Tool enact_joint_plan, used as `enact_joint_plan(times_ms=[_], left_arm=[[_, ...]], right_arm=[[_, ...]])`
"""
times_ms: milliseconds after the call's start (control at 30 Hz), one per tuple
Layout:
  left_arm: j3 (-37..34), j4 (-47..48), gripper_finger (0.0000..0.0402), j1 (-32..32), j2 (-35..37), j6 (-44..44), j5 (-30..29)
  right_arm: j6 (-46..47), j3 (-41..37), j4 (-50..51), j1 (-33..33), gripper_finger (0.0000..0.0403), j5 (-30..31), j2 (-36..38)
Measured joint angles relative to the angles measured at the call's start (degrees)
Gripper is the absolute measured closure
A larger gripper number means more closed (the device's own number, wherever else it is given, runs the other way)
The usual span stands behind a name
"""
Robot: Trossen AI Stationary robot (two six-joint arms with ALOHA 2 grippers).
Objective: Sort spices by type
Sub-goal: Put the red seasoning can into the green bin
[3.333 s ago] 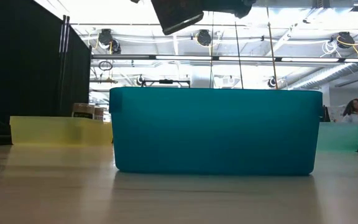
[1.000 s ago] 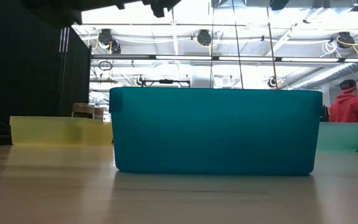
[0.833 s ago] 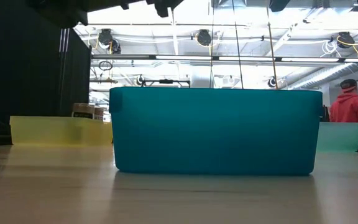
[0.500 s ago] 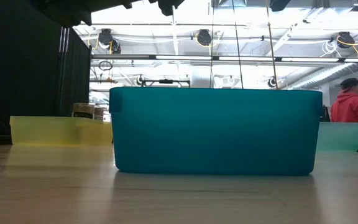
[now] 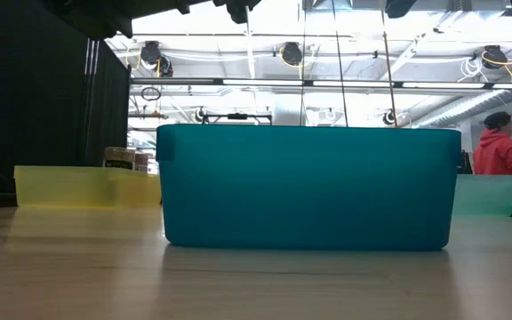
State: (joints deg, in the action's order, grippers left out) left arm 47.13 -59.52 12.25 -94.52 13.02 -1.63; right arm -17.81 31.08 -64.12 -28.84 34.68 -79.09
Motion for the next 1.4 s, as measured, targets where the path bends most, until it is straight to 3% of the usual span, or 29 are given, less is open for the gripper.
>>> enact_joint_plan(times_ms=[167,467,733,867,1067,1200,1400], left_arm=[[0.0,0.0,0.0179,0.0,0.0,-0.4,-0.1],[1.1,1.1,0.0120,-0.2,0.0,-0.8,-0.4],[2.3,4.6,0.0117,-1.2,0.0,-0.6,1.7],[2.3,5.4,0.0131,-1.3,0.0,0.6,1.8],[2.3,6.3,0.0197,-1.3,0.0,1.2,1.3],[2.3,7.0,0.0199,-1.2,0.0,1.0,-0.4],[2.3,10.4,0.0199,-0.4,0.0,2.6,-8.1]], right_arm=[[0.5,0.0,0.3,0.0,0.0248,-0.1,0.0],[1.5,0.1,2.5,0.1,0.0248,-0.2,0.0],[1.6,0.1,2.3,0.0,0.0248,-0.2,0.0],[1.6,0.1,2.3,0.0,0.0248,-0.1,0.0],[2.0,0.1,2.4,0.1,0.0242,0.6,0.0],[3.4,0.1,3.5,0.1,0.0208,3.1,0.0],[5.3,0.1,4.7,-0.2,0.0161,6.3,0.0]])
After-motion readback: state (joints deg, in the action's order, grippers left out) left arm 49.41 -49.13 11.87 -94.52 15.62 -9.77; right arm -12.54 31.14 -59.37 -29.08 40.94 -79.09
